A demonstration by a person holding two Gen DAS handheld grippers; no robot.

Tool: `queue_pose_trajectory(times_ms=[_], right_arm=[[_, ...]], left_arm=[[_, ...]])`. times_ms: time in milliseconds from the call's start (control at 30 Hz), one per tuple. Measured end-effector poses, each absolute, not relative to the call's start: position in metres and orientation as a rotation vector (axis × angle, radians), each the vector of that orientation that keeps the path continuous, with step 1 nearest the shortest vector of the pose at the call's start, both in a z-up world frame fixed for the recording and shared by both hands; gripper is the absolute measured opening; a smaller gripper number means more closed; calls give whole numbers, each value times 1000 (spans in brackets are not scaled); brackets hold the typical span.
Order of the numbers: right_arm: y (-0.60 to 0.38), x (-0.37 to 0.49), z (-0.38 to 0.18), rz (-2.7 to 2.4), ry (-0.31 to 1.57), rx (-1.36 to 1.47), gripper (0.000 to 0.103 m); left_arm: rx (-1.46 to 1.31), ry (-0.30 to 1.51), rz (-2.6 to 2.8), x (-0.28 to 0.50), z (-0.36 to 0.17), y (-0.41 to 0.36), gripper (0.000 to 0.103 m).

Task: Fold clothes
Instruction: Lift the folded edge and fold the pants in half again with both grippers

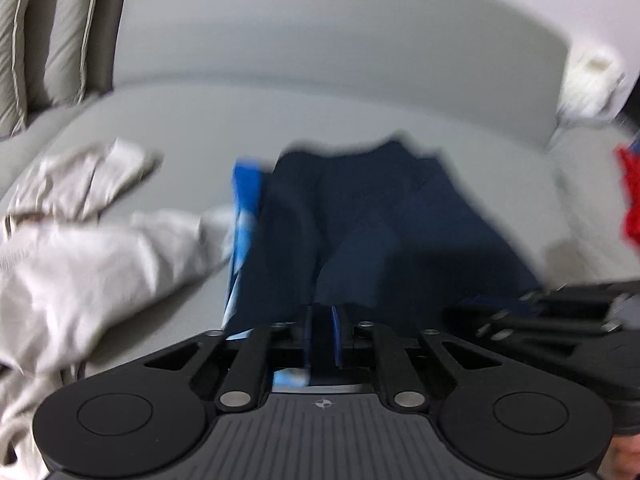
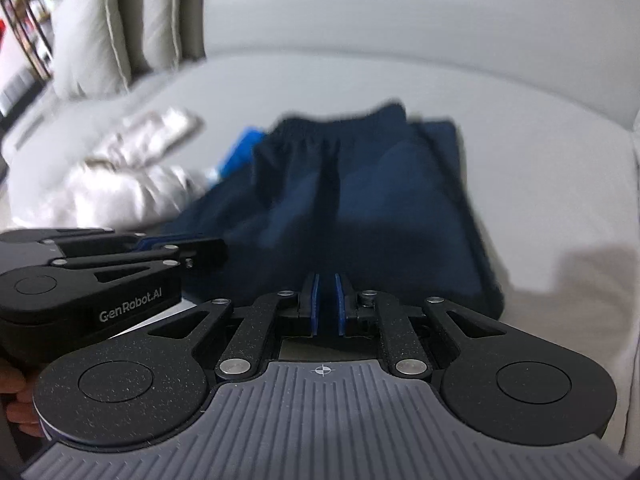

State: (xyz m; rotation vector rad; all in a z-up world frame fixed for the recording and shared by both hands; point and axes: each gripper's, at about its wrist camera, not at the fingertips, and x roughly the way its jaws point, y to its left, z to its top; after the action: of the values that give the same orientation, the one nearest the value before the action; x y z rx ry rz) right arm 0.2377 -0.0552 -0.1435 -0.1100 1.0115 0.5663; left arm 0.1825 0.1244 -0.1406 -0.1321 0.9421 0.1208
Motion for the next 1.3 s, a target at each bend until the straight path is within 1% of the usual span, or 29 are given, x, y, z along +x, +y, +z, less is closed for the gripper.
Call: queue_pose_trajectory(times_ms=[33,67,133,233,267,300,400,533,733,767,800,833,867,900,967,1000,1100,1133,1200,1300], right_arm=[[-57,238,-147,560,1009,-128,4],[-62,237,-148,536,984,-153,4],[-76,237,-147,450,954,-189,5],[-109,246,-147,344,983,-152,6],[-117,248,-145,323,988,-141,10],[-123,247,-142,312,984,-132,9],[-140,245,-129,293,958,-105,9],[-122,244,-117,383,910,-70,10],[-44,260,-128,542,908,-125,10],[-36,263,-131,550,913,-132,10],[-29,267,-136,558,920,-139,10],[-22,272,-141,566,927,-146,12],[-17,276,-148,563,940,-158,11],[-15,281,-157,546,961,-189,9],[-22,287,-163,507,958,-223,2],[-26,289,-164,488,951,-234,2],[-51,299,-163,392,939,-238,4],[-59,302,-162,369,945,-225,8],[-74,307,-156,345,948,-181,8],[-81,310,-142,370,905,-119,9]], left_arm=[[-153,937,132,180,-138,129,7],[-174,931,143,177,-136,135,7],[-215,920,167,172,-130,145,7],[-258,872,272,159,-114,163,8],[-307,849,293,152,-107,170,11],[-350,832,304,148,-103,176,13],[-418,806,258,143,-95,180,13],[-344,813,152,166,-99,156,12],[-212,842,96,215,-122,129,13],[-187,851,100,221,-128,127,17],[-185,873,122,229,-137,131,17],[-181,904,161,235,-145,135,14],[-182,906,188,236,-150,141,12],[-184,907,214,237,-154,146,12],[-200,890,222,232,-151,155,12],[-197,876,237,228,-148,160,11],[-217,846,264,216,-138,174,11],[-253,833,251,213,-135,178,11],[-308,805,218,210,-128,183,10],[-353,772,115,222,-121,175,10]])
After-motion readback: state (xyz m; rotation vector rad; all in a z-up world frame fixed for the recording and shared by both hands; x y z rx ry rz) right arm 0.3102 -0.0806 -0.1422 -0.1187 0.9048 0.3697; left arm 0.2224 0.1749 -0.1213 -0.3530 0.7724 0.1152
